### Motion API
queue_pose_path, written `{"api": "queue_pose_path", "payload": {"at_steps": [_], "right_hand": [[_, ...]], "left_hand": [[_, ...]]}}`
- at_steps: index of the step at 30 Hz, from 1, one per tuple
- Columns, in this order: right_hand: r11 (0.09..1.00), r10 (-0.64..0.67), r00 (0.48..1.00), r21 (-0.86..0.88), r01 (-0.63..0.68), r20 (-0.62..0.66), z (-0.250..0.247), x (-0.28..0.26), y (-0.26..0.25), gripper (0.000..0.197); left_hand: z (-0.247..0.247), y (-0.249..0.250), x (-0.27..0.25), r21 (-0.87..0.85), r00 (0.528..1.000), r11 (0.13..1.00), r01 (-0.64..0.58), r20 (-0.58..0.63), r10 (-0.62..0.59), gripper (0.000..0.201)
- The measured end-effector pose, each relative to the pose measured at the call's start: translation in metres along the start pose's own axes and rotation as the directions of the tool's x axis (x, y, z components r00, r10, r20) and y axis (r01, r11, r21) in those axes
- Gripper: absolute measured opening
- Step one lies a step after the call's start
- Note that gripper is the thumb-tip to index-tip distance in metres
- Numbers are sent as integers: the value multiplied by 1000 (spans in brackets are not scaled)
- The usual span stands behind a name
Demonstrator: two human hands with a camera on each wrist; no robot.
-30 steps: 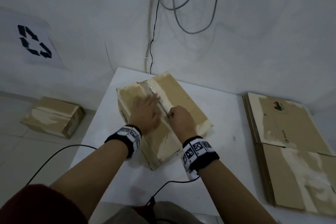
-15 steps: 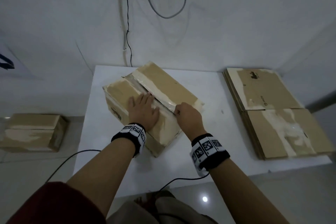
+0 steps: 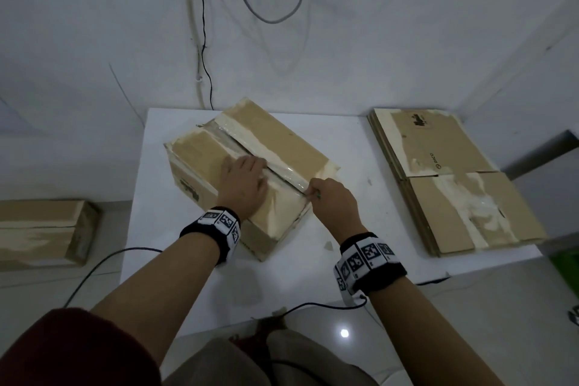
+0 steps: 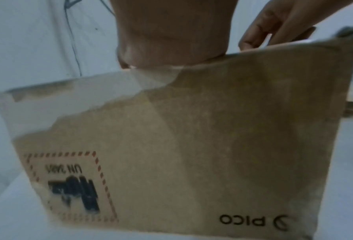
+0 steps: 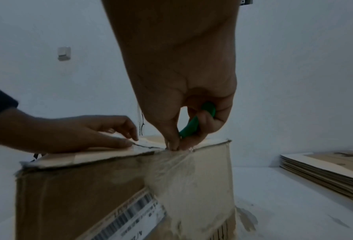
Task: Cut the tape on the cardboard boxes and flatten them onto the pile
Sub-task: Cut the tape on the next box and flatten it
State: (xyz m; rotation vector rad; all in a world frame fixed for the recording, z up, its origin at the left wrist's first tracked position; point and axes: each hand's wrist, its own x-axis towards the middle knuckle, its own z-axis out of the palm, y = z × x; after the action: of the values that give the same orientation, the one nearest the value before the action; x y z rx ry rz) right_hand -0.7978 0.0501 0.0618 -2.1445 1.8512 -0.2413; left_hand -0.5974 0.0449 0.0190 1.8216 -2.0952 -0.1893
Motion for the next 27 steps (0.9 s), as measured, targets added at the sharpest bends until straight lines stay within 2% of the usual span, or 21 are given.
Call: {"api": "queue_pose_path", "payload": {"at_steps": [2, 3, 5, 7, 12, 15, 19, 23, 27], "right_hand": [[1000, -22, 999, -17, 21, -35, 2, -2, 2, 20], [1000, -25, 998, -19, 24, -53, 3, -3, 3, 19], [1000, -27, 996, -17, 25, -81, 2, -2, 7, 18], [1000, -28, 997, -15, 26, -75, 0, 0, 10, 20], [1000, -12, 999, -18, 12, -42, -3, 6, 12, 29], [1000, 0, 999, 24, 1, -32, -5, 6, 15, 31], [983, 29, 999, 182, -23, -30, -4, 9, 23, 29], [896, 12, 997, 444, 22, -72, 1, 7, 33, 24], [835, 7, 997, 549, 36, -77, 4, 1, 39, 19]], "left_hand": [[1, 6, 0, 19, 976, 978, -209, 60, 207, 51], [0, 9, 1, -4, 962, 968, -250, 110, 249, 56], [1, 12, 6, -48, 953, 968, -245, 169, 250, 67], [1, 14, 10, -18, 949, 970, -244, 199, 242, 71], [-8, 18, 18, 120, 901, 947, -298, 363, 237, 61], [-14, 28, 27, 65, 906, 971, -232, 378, 191, 62], [-15, 42, 31, -8, 926, 993, -117, 360, 112, 57], [-14, 46, 30, -33, 933, 998, -60, 354, 68, 51], [-15, 50, 29, -44, 924, 998, -43, 378, 56, 51]]}}
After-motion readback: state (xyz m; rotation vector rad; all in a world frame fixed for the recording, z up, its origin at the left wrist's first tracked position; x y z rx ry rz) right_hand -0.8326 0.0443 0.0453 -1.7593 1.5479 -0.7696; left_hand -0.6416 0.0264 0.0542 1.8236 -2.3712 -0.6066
